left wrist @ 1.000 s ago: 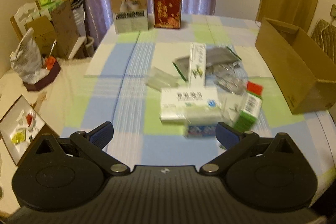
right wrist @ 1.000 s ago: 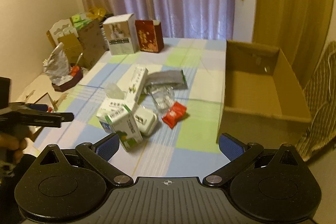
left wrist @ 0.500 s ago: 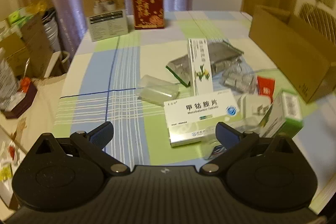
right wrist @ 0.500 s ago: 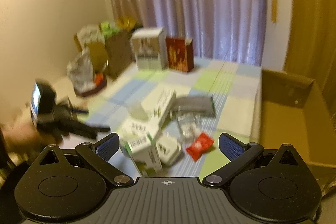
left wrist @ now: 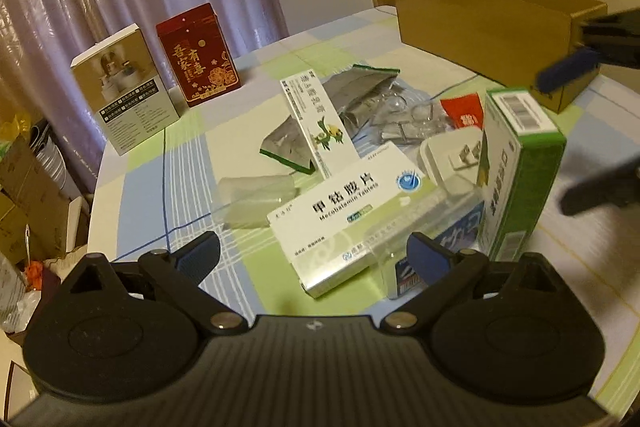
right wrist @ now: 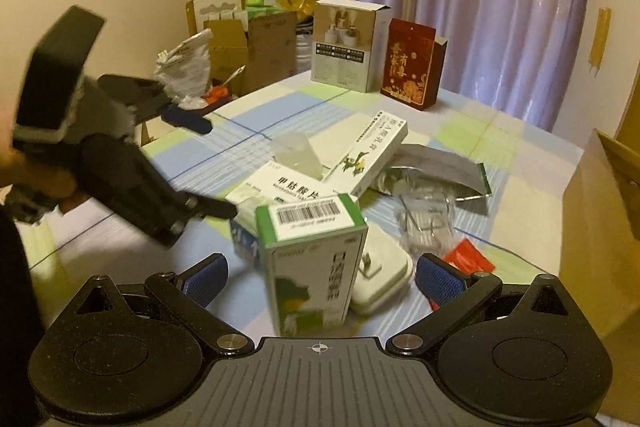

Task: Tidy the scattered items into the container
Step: 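Reach the right gripper to the green-white spray box and grasp it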

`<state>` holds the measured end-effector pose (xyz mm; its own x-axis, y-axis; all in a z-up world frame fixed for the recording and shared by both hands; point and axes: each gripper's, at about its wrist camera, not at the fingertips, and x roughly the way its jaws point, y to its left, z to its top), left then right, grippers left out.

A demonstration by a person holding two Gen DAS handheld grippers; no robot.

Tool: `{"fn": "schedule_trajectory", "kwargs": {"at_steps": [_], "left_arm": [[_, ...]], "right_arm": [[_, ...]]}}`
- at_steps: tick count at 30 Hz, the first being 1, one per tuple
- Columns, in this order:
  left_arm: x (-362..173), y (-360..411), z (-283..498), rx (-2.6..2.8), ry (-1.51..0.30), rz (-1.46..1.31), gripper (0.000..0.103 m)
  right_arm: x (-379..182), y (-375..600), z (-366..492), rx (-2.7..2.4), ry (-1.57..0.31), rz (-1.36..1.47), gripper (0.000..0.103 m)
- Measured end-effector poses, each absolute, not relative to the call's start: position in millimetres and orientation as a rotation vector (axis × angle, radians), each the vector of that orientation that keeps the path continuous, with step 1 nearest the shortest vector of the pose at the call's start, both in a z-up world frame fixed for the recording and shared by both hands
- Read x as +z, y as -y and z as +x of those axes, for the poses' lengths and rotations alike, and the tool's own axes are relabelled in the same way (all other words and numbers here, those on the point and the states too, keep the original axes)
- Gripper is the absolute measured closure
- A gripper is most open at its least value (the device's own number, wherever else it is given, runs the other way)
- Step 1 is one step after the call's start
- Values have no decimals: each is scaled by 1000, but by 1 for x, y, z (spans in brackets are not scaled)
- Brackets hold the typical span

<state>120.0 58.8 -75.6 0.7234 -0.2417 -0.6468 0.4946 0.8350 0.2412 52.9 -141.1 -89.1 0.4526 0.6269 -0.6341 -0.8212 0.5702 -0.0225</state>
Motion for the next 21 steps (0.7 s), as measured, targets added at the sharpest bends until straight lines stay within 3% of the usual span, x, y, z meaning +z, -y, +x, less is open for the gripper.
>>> {"fn": "schedule_trajectory", "kwargs": {"at_steps": [9, 10, 11, 16, 21], "left_arm": [[-84, -54, 121, -466, -640, 466, 5], [-84, -53, 121, -472, -641, 478, 5], [-85, -51, 120, -479, -641, 488, 5], [-85, -45, 117, -518, -629, 537, 5], [-85, -28, 114, -609, -618, 627, 6]], "right_arm": [[-110, 128, 65, 969, -623, -430, 1], [-111, 127, 65, 980, -630, -434, 23], [-114, 125, 66, 992, -655, -438, 32], [-112, 126, 68, 981, -681, -430, 44], [-93, 149, 74, 894, -793, -457, 45]]}}
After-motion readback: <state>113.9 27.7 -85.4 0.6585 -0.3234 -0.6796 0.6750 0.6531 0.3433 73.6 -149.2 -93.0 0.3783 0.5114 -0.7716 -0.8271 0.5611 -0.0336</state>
